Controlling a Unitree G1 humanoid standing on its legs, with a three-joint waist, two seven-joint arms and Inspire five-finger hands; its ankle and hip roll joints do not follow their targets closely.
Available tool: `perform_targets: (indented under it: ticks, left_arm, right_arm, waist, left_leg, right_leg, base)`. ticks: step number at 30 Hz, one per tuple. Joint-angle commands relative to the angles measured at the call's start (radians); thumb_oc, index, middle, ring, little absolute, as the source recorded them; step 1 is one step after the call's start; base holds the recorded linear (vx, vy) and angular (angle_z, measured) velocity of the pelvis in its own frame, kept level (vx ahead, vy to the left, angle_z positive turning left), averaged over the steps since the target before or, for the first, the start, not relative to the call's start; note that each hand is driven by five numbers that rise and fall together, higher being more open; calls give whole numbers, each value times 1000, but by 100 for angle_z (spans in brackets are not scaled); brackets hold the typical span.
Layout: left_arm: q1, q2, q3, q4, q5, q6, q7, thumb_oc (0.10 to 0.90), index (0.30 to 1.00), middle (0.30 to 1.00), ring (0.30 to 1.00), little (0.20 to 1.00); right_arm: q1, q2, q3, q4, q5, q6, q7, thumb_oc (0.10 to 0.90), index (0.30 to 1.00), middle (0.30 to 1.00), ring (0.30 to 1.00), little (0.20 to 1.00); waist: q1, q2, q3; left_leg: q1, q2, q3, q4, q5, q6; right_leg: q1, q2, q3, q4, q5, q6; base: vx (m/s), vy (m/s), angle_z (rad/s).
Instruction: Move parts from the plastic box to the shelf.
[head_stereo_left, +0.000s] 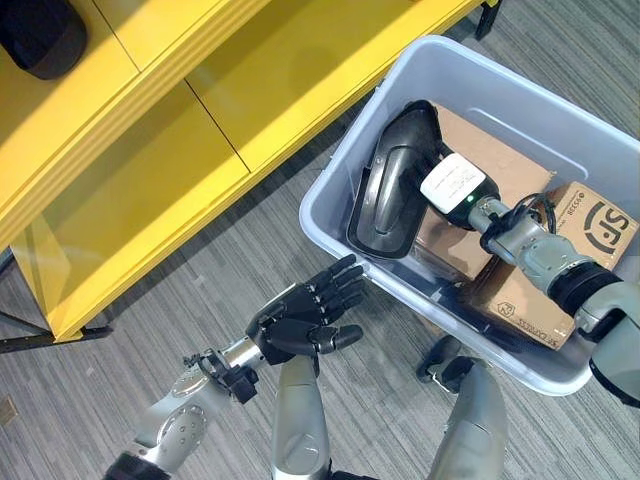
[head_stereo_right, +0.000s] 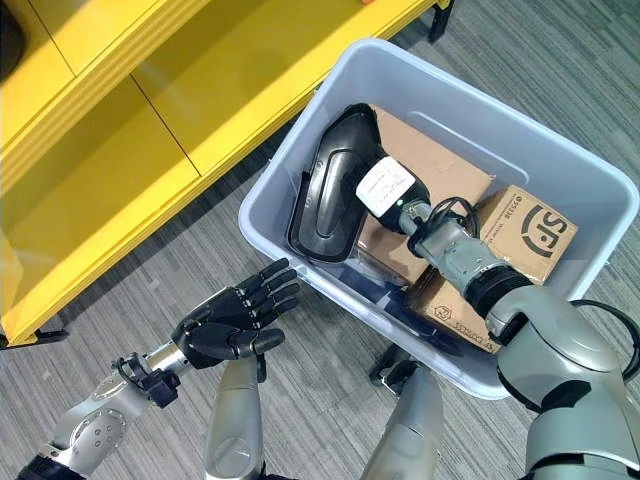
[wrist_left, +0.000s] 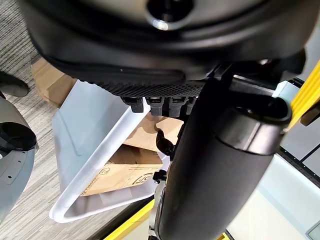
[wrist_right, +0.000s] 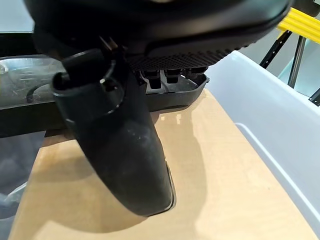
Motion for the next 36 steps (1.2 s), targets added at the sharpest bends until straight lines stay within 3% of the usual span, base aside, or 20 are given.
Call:
perform_targets:
  ticks: [1, 13, 25, 26, 27, 28, 29, 30, 32, 36]
  left_arm:
    - [-35, -2, 1, -141, -28, -52, -63, 900, 1000, 1000, 1000, 1000]
    - [-34, -3, -1, -142, -44, -51, -63, 900, 1000, 1000, 1000, 1000]
    - [-28, -11, -3, -128, -83, -60, -79, 900, 1000, 1000, 1000, 1000]
    - [-28, -13, -3, -127, -75, -62, -78, 900, 1000, 1000, 1000, 1000]
    - [-29, -13, -4, -126, -69, -63, -77, 900, 1000, 1000, 1000, 1000]
    - [-35, -14, -11, -121, -64, -71, -84, 900, 1000, 1000, 1000, 1000]
    - [-36, -14, -13, -120, -66, -73, -88, 900, 1000, 1000, 1000, 1000]
    - [-40, -17, -23, -119, -85, -76, -104, 900, 1000, 1000, 1000, 1000]
    - [-42, -17, -26, -120, -91, -76, -112, 900, 1000, 1000, 1000, 1000]
    - [-68, -33, -55, -118, -80, -94, -90, 900, 1000, 1000, 1000, 1000]
  right_arm:
    - [-200, -11, -1, 59, 26, 17, -46, 900, 1000, 1000, 1000, 1000]
    - [-228, 11, -2, 85, -9, -7, -105, 900, 1000, 1000, 1000, 1000]
    - [-220, 25, 34, 129, 23, 30, -105, 900, 1000, 1000, 1000, 1000]
    - [-219, 29, 33, 141, 30, 31, -108, 639, 635, 635, 635, 635]
    - [-219, 32, 33, 146, 36, 29, -110, 625, 616, 616, 616, 616]
    - [-219, 43, 30, 173, 86, 1, -117, 400, 300, 300, 300, 300]
    - [-217, 42, 30, 176, 108, -4, -123, 400, 300, 300, 300, 300]
    - [-212, 42, 24, 180, 237, 22, -164, 400, 300, 300, 300, 300]
    - [-214, 54, -4, 185, 282, 47, -176, 400, 300, 300, 300, 300]
    - [-194, 90, -93, 247, 265, 35, -228, 400, 300, 300, 300, 300]
  waist:
    - [29, -5, 17]
    - [43, 20, 17]
    - [61, 35, 17]
    - [64, 37, 17]
    - [65, 38, 17]
    - [68, 40, 17]
    - [68, 40, 17]
    - [67, 42, 17]
    - [66, 46, 17]
    - [62, 55, 17]
  left_leg:
    - [-36, 44, 26, 118, -108, 24]
    - [-116, 30, -4, 150, -108, 28]
    - [-223, 11, -47, 195, -127, 38]
    - [-227, 9, -49, 200, -129, 39]
    - [-229, 8, -50, 201, -129, 39]
    - [-239, 7, -54, 206, -133, 41]
    - [-241, 7, -55, 206, -132, 41]
    - [-250, 7, -56, 206, -130, 42]
    - [-254, 4, -58, 207, -131, 42]
    - [-250, 1, -54, 188, -126, 40]
  right_leg:
    - [47, 0, -9, -44, 26, 84]
    - [-25, -17, -12, 3, 15, 76]
    - [-107, -32, -16, 47, 8, 68]
    - [-109, -31, -17, 48, 8, 67]
    - [-109, -31, -17, 49, 7, 66]
    - [-114, -32, -20, 50, 7, 66]
    - [-115, -32, -20, 51, 7, 66]
    - [-119, -31, -20, 50, 8, 66]
    - [-123, -29, -17, 45, 12, 65]
    - [-118, -27, -19, 16, 21, 68]
  base:
    - [0, 0, 0]
    - [11, 3, 2]
    - [7, -3, 5]
    - [7, 2, -4]
    - [6, -1, -4]
    - [0, 0, 0]
    - [-1, -7, 4]
    - [-4, -5, 7]
    - [-4, -1, 4]
    - [-31, 49, -4]
